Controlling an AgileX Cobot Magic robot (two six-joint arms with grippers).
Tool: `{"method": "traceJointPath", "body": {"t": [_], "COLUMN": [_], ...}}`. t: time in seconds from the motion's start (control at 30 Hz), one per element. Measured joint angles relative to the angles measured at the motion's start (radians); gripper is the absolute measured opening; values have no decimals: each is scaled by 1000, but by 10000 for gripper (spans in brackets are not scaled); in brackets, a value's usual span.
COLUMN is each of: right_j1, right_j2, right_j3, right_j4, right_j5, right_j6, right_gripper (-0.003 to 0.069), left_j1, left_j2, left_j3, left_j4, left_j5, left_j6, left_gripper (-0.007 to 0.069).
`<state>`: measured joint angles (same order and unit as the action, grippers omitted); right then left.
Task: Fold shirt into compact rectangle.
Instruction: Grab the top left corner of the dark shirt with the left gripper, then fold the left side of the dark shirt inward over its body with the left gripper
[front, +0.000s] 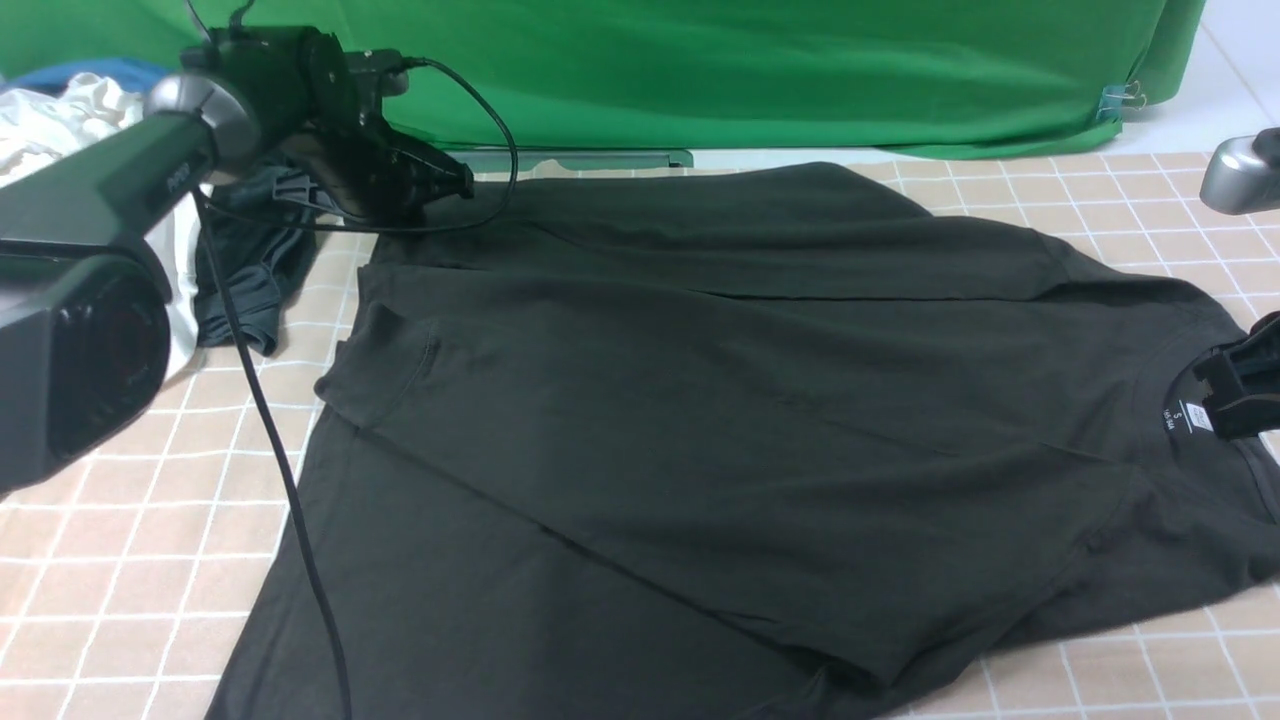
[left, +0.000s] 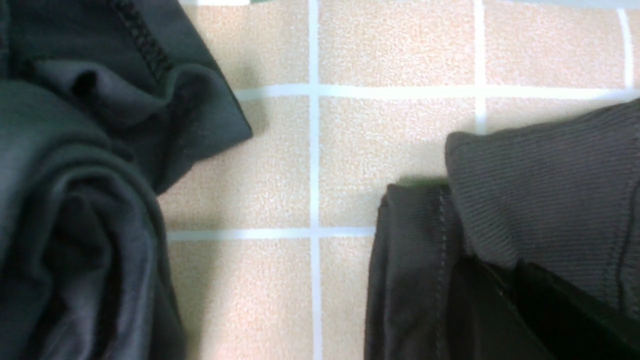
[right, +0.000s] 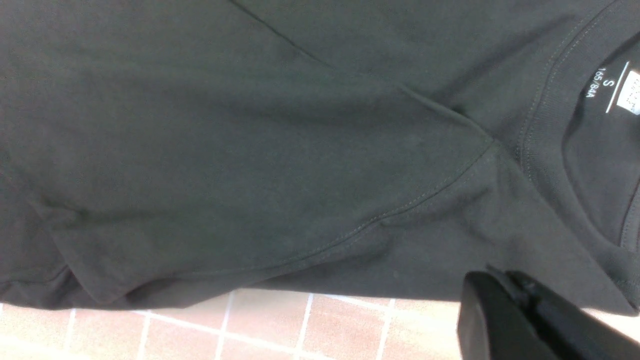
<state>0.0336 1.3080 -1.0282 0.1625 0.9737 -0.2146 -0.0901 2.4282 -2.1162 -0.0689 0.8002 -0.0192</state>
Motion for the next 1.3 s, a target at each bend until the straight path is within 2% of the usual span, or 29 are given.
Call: {"method": "traceJointPath", "body": {"t": [0.23, 0.57, 0.67, 0.8, 1.0, 1.13, 1.3], "right_j1": [0, 0, 0, 0, 0, 0, 0], "right_j2": [0, 0, 0, 0, 0, 0, 0], "right_j3": [0, 0, 0, 0, 0, 0, 0], "right_j4": [0, 3, 4, 4, 4, 4, 4], "right_j5": [0, 0, 0, 0, -19, -28, -29], "right_j6": [0, 0, 0, 0, -3, -3, -3], "right_gripper": [44, 45, 45, 45, 45, 45, 55], "left_j1": [0, 0, 0, -1, -1, -1, -1], "left_j2": [-121, -311, -375, -473, -622, -682, -691], "left_j3": [0, 0, 39, 180, 528, 754, 890], "left_j4": [-19, -78, -78, -79, -74, -71, -107], "left_j5": [46, 371, 404, 409, 380, 236, 118], "left_j6": [4, 56, 49, 19, -20, -57, -60], "left_gripper": [32, 32, 32, 32, 32, 34, 40]}}
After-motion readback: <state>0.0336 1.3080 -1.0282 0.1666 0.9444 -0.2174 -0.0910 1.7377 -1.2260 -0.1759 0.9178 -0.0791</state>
